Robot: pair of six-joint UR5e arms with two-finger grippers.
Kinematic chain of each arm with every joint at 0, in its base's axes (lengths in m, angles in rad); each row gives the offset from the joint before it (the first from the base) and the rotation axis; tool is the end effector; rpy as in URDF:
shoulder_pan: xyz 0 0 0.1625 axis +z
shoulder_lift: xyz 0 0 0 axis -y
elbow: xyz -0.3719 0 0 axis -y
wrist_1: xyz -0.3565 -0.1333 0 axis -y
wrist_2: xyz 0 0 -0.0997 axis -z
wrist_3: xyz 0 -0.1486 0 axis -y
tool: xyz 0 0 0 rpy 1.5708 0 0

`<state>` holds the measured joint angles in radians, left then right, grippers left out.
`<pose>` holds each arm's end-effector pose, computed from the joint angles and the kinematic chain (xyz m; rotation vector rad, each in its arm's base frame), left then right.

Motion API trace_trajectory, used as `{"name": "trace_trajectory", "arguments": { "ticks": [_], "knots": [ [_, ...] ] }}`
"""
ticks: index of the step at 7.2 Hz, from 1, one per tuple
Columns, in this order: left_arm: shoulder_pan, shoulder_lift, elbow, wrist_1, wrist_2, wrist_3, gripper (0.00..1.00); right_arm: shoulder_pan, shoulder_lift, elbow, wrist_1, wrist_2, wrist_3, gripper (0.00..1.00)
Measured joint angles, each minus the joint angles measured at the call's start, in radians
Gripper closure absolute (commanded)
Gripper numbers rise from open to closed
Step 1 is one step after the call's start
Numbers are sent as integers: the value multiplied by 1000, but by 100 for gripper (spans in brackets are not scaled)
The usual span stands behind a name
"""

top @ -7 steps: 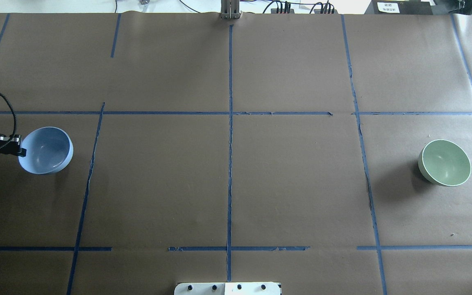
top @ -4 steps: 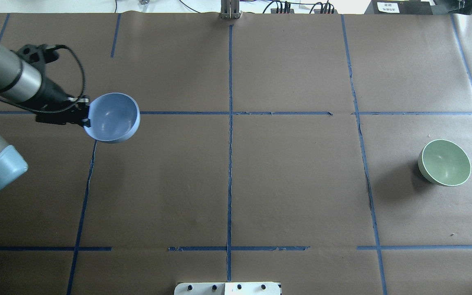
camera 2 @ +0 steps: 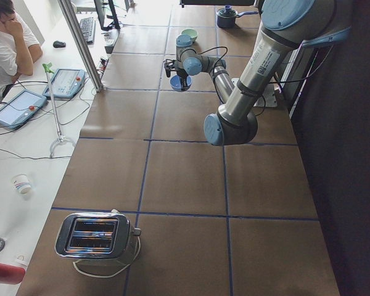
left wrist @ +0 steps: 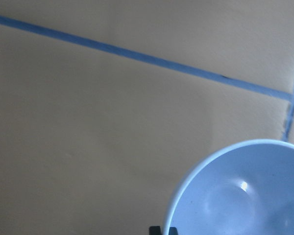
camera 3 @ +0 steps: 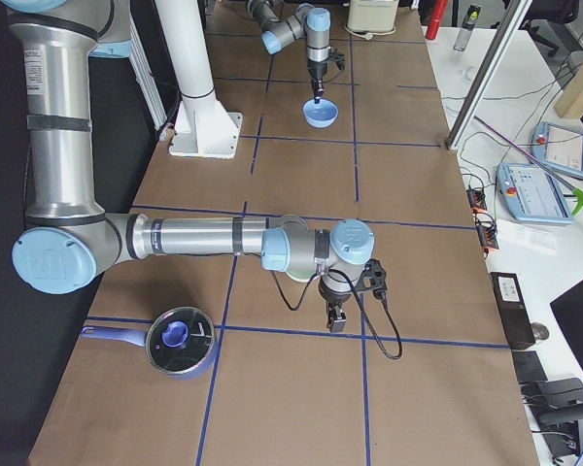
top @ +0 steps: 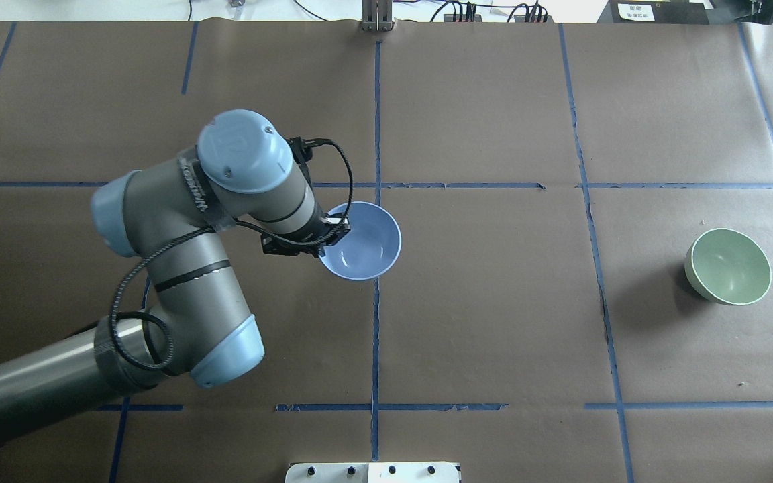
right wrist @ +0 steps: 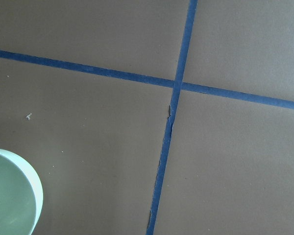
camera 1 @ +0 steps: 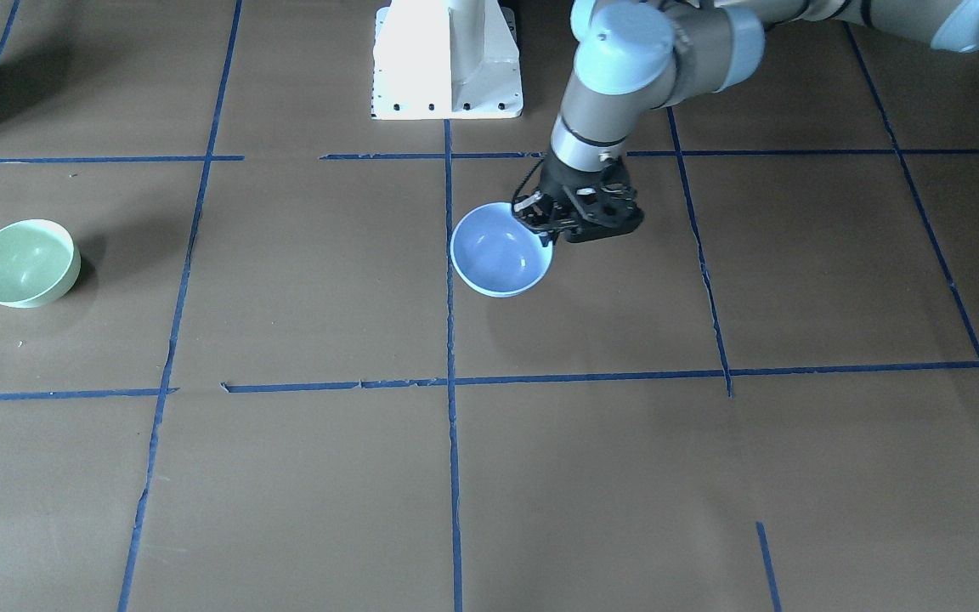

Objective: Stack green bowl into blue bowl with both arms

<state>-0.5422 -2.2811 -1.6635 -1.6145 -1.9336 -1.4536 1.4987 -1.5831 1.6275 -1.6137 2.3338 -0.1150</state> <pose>0.5240 -0.4097 0.2053 -0.0515 0.9039 -0.2421 -0.0020 -0.4525 0.6258 0.0178 -0.7639 -0.1785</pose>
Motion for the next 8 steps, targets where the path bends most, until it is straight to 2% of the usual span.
{"name": "trace_trajectory", "arguments": {
  "ticks": [1,3,4,5,7,8],
  "knots": [
    [21,-23,59,-47,17,-8,100,0,0,0,0,0,0,0],
    [32,-33,106,-83,36,-8,95,0,1,1,0,-1,0,0],
    [32,-33,112,-86,39,-7,44,0,1,1,0,-1,0,0],
    [33,-33,113,-88,40,-5,0,0,1,1,0,-1,0,0],
    [29,-28,97,-79,42,7,0,0,2,5,0,0,6,0],
    [12,-19,56,-26,26,54,0,0,6,14,0,1,10,0]
  ]
}}
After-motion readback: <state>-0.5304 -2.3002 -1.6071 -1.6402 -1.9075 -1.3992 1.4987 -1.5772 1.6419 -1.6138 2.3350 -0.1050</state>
